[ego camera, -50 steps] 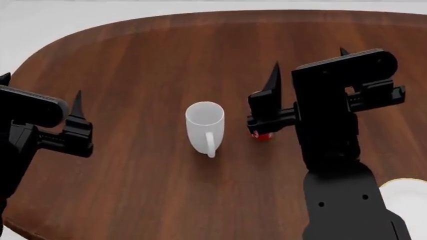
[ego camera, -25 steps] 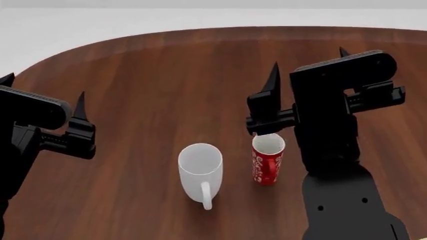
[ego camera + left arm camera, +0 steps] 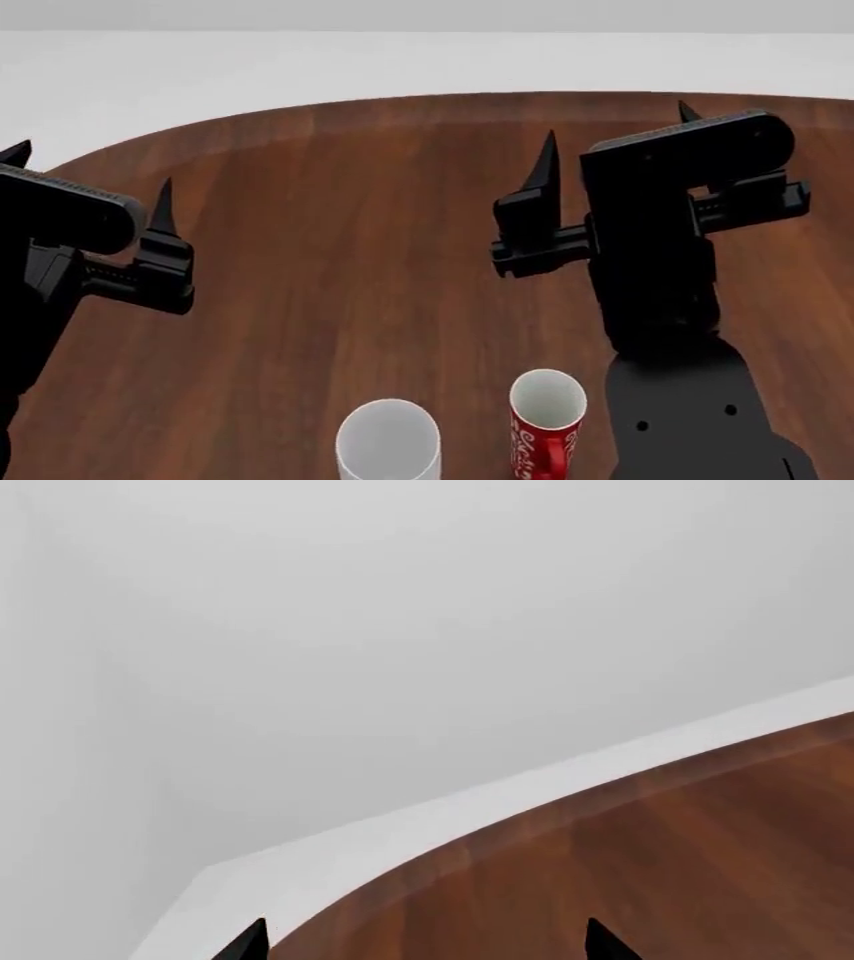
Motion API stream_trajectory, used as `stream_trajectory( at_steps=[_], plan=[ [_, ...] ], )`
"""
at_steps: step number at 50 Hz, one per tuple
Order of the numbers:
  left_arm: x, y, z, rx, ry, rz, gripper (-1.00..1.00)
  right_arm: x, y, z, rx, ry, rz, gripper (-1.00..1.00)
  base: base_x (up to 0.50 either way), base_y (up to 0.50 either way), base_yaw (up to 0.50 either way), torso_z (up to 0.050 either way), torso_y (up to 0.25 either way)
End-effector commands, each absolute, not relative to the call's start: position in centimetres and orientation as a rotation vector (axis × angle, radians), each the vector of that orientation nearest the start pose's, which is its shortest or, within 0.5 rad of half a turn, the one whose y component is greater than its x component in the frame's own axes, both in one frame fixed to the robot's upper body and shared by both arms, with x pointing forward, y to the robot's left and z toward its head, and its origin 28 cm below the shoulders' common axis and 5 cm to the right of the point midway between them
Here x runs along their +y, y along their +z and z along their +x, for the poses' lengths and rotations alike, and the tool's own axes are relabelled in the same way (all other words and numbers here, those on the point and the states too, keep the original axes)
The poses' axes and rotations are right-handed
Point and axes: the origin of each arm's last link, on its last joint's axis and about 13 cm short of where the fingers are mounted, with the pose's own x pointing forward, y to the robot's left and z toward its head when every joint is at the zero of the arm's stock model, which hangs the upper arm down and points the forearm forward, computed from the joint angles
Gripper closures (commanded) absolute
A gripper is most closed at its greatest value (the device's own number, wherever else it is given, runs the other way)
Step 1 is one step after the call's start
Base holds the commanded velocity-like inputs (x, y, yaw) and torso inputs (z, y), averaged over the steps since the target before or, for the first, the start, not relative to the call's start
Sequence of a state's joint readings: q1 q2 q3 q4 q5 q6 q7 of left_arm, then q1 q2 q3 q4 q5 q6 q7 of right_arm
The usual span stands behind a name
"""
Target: Put the white mug on the plate.
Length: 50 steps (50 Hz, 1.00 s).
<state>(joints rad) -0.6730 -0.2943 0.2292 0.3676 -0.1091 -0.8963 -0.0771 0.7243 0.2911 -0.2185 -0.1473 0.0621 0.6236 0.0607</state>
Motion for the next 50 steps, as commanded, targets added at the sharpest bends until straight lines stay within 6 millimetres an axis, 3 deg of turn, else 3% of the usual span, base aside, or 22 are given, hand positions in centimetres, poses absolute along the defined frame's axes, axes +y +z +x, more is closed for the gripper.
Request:
stream_trajectory(
  at_steps=[1,7,16,33,50],
  plan=[
    [22.9,19.7,29.5,-0.100,-0.028,0.300,-1.00,-13.2,19.6,32.1,-0.212,-0.014,-0.302,-1.00,0.12,0.00,0.00,0.000,0.000],
    [23.1,19.5,29.6,-0.096,-0.024,0.293,-1.00,-13.0,18.9,31.5,-0.203,-0.010,-0.286,-1.00,0.00,0.00,0.00,0.000,0.002],
    [23.4,18.5,29.8,-0.080,-0.007,0.262,-1.00,-12.5,16.5,29.1,-0.168,0.009,-0.270,-1.00,0.00,0.00,0.00,0.000,0.000],
    [23.7,17.4,30.2,-0.063,0.005,0.261,-1.00,-12.3,14.6,25.2,-0.074,0.042,-0.200,-1.00,0.00,0.00,0.00,0.000,0.000],
    [24.2,16.8,30.0,-0.034,0.021,0.239,-1.00,-12.3,12.0,23.1,0.069,0.051,-0.130,-1.00,0.00,0.00,0.00,0.000,0.000]
  ],
)
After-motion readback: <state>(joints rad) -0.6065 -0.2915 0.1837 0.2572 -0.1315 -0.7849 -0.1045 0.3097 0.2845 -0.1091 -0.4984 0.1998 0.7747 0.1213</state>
